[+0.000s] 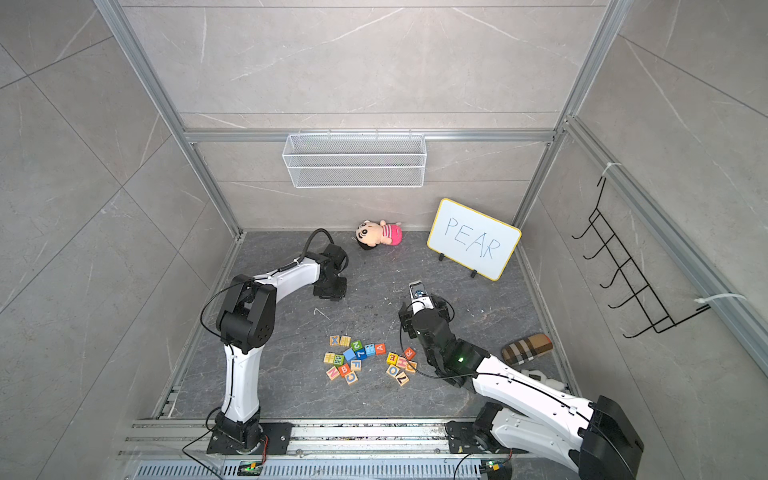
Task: Spell the uppercase word “pear” with letter blocks
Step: Place the letter block at the center of the board, then move the letter block to the center of the board.
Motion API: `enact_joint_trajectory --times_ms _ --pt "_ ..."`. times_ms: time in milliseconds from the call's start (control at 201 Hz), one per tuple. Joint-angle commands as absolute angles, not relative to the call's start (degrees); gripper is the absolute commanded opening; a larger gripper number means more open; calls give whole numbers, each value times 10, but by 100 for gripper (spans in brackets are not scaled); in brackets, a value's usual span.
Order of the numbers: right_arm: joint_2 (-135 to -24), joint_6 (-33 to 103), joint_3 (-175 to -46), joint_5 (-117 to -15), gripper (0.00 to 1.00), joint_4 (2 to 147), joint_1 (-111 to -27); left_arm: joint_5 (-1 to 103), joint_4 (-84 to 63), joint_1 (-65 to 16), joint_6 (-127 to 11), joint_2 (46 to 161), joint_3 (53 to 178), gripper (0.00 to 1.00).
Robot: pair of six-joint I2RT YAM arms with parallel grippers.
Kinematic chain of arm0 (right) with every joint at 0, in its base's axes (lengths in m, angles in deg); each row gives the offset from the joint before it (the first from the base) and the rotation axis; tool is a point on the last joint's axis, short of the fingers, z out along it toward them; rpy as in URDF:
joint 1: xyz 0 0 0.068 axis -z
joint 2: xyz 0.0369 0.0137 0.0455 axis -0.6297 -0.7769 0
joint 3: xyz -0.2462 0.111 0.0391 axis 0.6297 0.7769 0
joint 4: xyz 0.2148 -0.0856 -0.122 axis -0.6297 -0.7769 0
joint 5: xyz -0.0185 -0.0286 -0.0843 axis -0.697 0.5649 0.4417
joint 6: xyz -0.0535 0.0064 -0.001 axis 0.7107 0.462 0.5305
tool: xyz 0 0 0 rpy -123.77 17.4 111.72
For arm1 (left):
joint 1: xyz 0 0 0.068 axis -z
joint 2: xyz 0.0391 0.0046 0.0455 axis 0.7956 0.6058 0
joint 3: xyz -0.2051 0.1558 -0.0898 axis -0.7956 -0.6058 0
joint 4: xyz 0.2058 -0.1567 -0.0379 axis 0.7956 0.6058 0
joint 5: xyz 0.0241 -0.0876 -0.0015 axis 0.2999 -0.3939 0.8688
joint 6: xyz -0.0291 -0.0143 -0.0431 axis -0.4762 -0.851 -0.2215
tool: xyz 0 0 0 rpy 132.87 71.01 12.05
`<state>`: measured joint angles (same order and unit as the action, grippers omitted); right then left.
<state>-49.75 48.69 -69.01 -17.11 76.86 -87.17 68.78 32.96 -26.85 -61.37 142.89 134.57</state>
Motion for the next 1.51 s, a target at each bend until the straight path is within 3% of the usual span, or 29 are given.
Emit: enact_joint_trajectory --times_ms 0,115,264,533,807,1180,1385,1484,1504 --pt "-491 488 -702 -172 80 777 -872 682 343 -266 -623 1437 1361 31" --pt "-490 487 -701 -173 80 777 -872 682 345 -265 -621 1437 1360 45" --pt "-491 486 -701 -173 80 775 -872 686 344 -264 -620 1431 1359 55" --pt "-490 491 -704 -173 80 778 -872 688 357 -263 -620 1384 1361 55" --pt "-482 499 -698 -167 81 784 -871 703 360 -235 -608 1224 1336 56" --pt "-468 505 -678 -183 82 768 -872 679 239 -131 -572 967 1125 55" --pt "-457 466 -675 -273 73 703 -872 633 136 -85 -579 904 980 53" --pt "-454 466 -664 -364 65 694 -869 603 103 -68 -563 911 943 53" --pt "-461 467 -666 -394 58 687 -869 603 100 -61 -555 916 941 53"
